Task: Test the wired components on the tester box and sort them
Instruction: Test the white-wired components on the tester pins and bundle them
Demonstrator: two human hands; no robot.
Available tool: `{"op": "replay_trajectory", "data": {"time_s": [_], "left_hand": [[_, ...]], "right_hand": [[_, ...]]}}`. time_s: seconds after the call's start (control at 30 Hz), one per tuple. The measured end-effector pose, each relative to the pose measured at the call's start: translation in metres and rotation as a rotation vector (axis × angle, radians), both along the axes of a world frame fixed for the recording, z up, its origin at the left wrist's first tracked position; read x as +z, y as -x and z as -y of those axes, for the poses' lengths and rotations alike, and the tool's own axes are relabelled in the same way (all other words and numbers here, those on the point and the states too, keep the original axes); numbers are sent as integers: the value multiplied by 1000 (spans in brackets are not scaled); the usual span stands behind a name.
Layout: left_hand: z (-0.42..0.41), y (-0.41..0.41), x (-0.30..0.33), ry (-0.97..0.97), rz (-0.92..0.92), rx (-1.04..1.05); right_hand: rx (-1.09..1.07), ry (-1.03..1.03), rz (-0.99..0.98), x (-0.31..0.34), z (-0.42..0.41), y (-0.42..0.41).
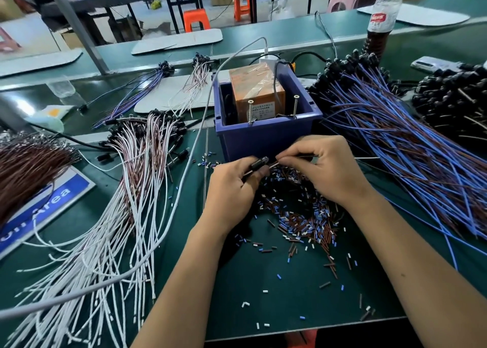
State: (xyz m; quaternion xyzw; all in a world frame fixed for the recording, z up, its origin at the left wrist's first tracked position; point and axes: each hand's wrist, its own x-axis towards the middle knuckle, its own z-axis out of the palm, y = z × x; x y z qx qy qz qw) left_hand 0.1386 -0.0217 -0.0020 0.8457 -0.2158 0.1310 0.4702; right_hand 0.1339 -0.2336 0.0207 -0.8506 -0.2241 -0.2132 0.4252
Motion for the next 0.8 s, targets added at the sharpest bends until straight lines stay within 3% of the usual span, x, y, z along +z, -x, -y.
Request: {"op": "replay_trajectory", "data": {"time_s": [0.17,0.37,0.53,0.67,0.73,0.8], "left_hand": [[0,0,1,52,-44,-14],[1,-1,-1,52,-46,-36],[-8,-5,-2,132,-97,18],[-5,-1,0,203,-114,21],[-3,0,2,241,-101,18],[-3,1,4,287,-83,6]], "right_hand": [[-104,101,232,3,-3,4],[-142,146,263,4,1,5],[-336,75,299,7,25,5],[-266,48,365,6,9,11],[-167,-136,199,2,-7,15],[-106,-364,-162,0,-20,17]]}}
